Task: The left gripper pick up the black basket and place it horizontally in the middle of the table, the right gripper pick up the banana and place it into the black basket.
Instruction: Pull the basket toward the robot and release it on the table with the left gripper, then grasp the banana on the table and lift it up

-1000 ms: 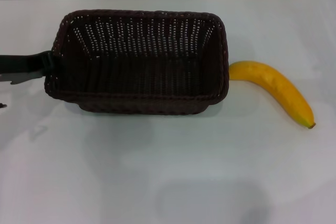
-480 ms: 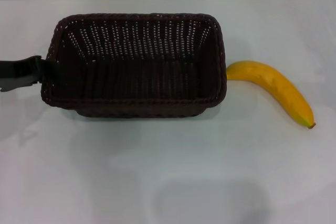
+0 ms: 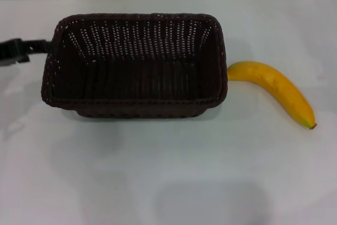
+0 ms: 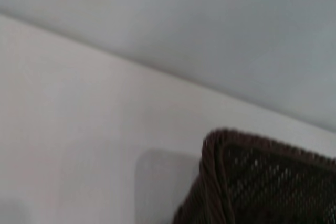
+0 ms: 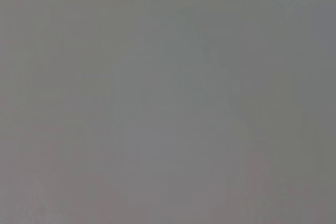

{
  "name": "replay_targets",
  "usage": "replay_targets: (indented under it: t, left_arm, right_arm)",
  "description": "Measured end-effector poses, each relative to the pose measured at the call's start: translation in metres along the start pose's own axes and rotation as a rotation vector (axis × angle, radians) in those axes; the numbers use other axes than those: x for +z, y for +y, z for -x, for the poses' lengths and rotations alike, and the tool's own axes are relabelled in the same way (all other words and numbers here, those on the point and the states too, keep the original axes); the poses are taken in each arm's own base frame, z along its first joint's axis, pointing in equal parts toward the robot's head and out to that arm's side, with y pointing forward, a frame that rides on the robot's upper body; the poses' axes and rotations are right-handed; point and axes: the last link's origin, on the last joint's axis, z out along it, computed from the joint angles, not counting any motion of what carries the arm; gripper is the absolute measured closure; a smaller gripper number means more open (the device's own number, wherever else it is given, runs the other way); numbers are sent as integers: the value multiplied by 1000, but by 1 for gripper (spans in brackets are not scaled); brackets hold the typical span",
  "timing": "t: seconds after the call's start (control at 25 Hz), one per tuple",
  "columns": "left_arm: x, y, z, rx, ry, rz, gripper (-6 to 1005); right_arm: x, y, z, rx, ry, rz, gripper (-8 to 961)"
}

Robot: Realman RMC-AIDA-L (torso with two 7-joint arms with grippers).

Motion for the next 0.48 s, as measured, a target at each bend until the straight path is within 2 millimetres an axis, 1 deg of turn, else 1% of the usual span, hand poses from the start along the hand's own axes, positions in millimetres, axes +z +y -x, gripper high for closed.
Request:
replay_targets:
  t: [0.12, 0.24, 0.44, 0.48]
  left_arm:
    - [-8, -8, -9, 39, 63, 24, 412]
    - [-12, -15, -14, 77, 124, 57, 290]
    - [-28, -27, -21, 128, 313, 136, 104]
    - [-32, -30, -21, 133, 363, 158, 104]
  right_arm:
    - [-3, -3, 3, 35, 12, 60, 98]
    - [-8, -12, 12, 36, 38, 131, 98]
    - [-14, -29, 38, 30, 144, 261, 98]
    - [-14, -32, 46, 44, 172, 286, 98]
